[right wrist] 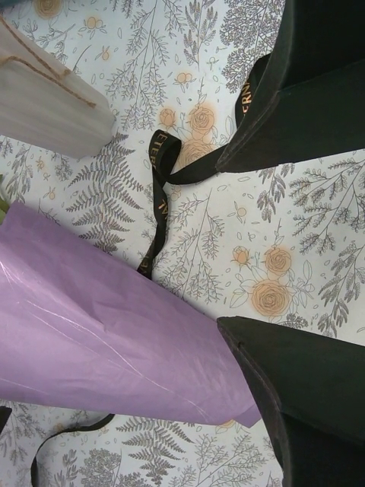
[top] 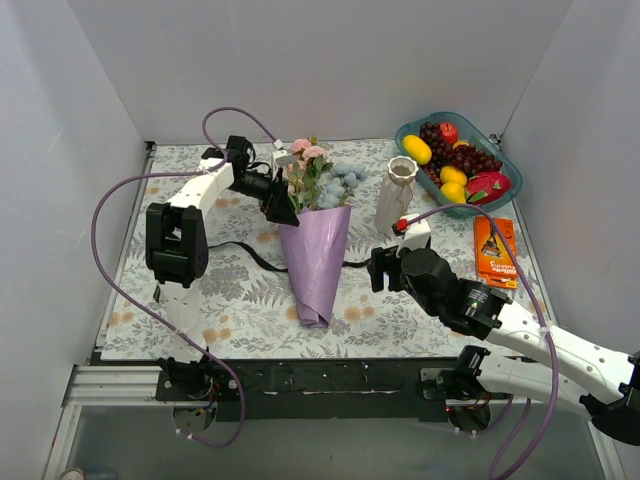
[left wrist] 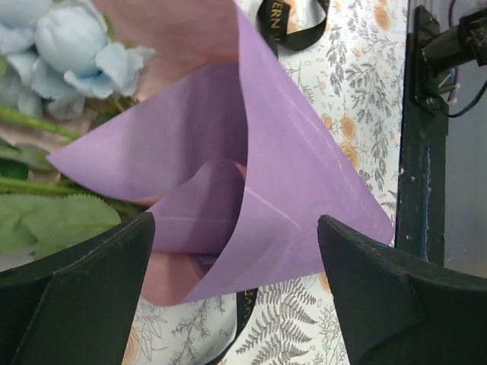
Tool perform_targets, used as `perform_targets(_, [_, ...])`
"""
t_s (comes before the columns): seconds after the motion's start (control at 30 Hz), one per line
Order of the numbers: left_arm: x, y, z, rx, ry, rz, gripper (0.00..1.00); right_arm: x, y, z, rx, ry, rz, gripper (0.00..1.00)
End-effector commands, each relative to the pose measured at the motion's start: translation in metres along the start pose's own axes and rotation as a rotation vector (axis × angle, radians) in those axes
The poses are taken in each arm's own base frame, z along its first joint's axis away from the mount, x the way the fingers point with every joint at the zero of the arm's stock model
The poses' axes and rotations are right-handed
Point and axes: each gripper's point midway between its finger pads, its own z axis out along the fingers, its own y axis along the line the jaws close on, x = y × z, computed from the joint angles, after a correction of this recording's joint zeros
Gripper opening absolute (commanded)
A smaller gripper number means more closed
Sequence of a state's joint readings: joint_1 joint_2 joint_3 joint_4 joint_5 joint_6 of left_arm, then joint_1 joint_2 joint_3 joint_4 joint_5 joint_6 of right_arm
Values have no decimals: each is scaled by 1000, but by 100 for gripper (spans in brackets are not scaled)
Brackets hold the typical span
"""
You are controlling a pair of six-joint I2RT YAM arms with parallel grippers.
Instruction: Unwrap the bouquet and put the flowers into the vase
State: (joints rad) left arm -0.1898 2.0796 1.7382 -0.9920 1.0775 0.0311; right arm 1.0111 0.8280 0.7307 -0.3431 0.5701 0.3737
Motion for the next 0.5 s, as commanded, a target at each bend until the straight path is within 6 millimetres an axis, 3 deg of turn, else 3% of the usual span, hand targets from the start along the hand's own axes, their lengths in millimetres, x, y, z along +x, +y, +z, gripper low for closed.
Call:
perform_targets(0.0, [-17,-23,-3,111,-36,81,86,-24,4,-6,-10,-61,22,83])
perform_targets(0.13, [-9,-28,-3,128,-15,65,74,-26,5,-4,-7,-65,19,83])
perform_targets(0.17, [-8,-29,-4,131,-11,72,64,-26,5,-4,-4,-65,18,83])
perform_targets(0.33, [1,-36,-8,137,36,90,38,-27,2,-4,8,-72,22,83])
perform_targets(0.47, [-4,-39,-10,124,35,100,30,-29,4,-4,0,-80,33,82])
